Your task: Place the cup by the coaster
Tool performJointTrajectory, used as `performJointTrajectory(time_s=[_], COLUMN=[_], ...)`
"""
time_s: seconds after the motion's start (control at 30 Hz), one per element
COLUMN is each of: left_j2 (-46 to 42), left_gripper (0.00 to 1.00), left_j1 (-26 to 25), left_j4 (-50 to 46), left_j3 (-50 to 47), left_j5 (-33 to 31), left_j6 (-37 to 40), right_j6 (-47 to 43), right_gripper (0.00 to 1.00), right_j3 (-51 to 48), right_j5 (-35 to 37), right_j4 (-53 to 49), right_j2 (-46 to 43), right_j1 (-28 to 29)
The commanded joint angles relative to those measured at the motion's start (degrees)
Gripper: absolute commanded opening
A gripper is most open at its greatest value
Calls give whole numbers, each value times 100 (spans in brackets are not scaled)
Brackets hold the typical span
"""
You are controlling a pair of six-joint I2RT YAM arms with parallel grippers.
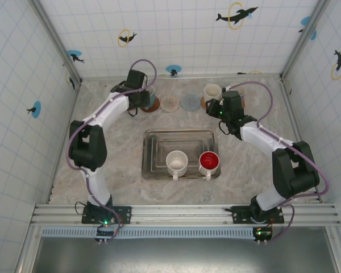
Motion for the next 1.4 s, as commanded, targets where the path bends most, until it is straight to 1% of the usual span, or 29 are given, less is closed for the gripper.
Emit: performJointTrajectory(time_s=[0.0, 0.2, 0.33, 0.43, 0.53, 0.67, 0.7, 0.83, 0.9, 1.0, 1.17, 1.37], left_j2=[-793, -1849, -2484, -2966, -3457, -4050, -4156, -4420, -4462, -4437, -4561, -4888], left_gripper=[47, 51, 54, 56, 58, 62, 63, 66, 67, 68, 70, 73], left_j1=[-58, -278, -513, -615, -634, -633, -795, -887, -912, -945, -1033, -1038], left_j4=[558, 1140, 1367, 1565, 1870, 2204, 2257, 2474, 2582, 2568, 2606, 2773], left_j3=[-491, -1403, -1862, -2230, -2661, -3130, -3200, -3414, -3524, -3540, -3676, -3886], left_j5=[130, -114, -367, -418, -361, -108, -41, 297, 493, 620, 636, 692], left_j6=[-210, -302, -216, -179, -179, -170, -157, -85, -73, -74, -47, -20], right_j6=[-70, -198, -335, -392, -425, -489, -510, -596, -621, -784, -1095, -1395], right_gripper=[54, 56, 57, 57, 57, 57, 57, 57, 57, 59, 60, 62], right_j3=[346, 580, 738, 833, 885, 975, 1013, 1098, 1104, 1173, 1339, 1294], right_j5=[100, 339, 558, 670, 768, 854, 883, 886, 738, 634, 706, 1084], right_j4=[-123, -482, -769, -977, -1127, -1327, -1386, -1586, -1588, -1649, -2469, -3534], right_j2=[-31, -35, -79, -101, -136, -163, -171, -198, -245, -325, -514, -992], right_j1=[70, 250, 375, 427, 482, 563, 594, 698, 770, 929, 1121, 1511])
